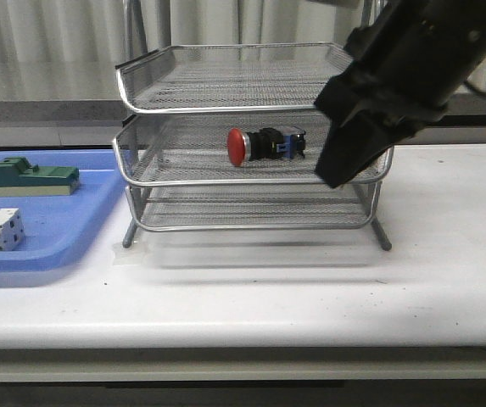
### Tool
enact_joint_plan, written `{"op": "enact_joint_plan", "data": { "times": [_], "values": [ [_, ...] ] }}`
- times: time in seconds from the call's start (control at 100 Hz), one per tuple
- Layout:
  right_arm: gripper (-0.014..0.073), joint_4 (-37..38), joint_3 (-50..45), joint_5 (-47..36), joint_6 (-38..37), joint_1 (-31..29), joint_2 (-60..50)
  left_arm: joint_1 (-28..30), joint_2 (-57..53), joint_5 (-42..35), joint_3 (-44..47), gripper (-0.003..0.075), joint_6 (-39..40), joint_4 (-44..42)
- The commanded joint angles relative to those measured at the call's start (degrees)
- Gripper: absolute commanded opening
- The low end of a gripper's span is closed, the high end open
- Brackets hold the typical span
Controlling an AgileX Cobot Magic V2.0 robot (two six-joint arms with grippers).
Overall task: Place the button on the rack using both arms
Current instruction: 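Push the middle mesh tray back into the rack with the right gripper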
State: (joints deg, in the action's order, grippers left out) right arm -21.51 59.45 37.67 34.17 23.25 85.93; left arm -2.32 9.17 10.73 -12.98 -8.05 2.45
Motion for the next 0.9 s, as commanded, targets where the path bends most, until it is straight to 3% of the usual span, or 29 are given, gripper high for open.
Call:
{"op": "enact_joint_plan", "data": {
  "times": [0.0,0.19,0.64,0.89],
  "values": [
    [-0.006,9.06,1.67,1.24,-9.86,-0.31,-6.15,0.16,0.7,-4.81,-1.58,-0.002,0.74,0.58],
    [-0.006,20.78,1.32,6.46,-20.79,-0.86,-15.7,0.16,0.7,-4.81,-1.58,-0.002,0.74,0.58],
    [-0.006,20.98,-12.09,8.13,-23.64,-14.65,-40.44,0.16,0.7,-4.81,-1.58,-0.002,0.74,0.58],
    [-0.006,20.98,-20.56,7.84,-24.78,-17.78,-54.89,0.16,0.7,-4.81,-1.58,-0.002,0.74,0.58]
  ]
}}
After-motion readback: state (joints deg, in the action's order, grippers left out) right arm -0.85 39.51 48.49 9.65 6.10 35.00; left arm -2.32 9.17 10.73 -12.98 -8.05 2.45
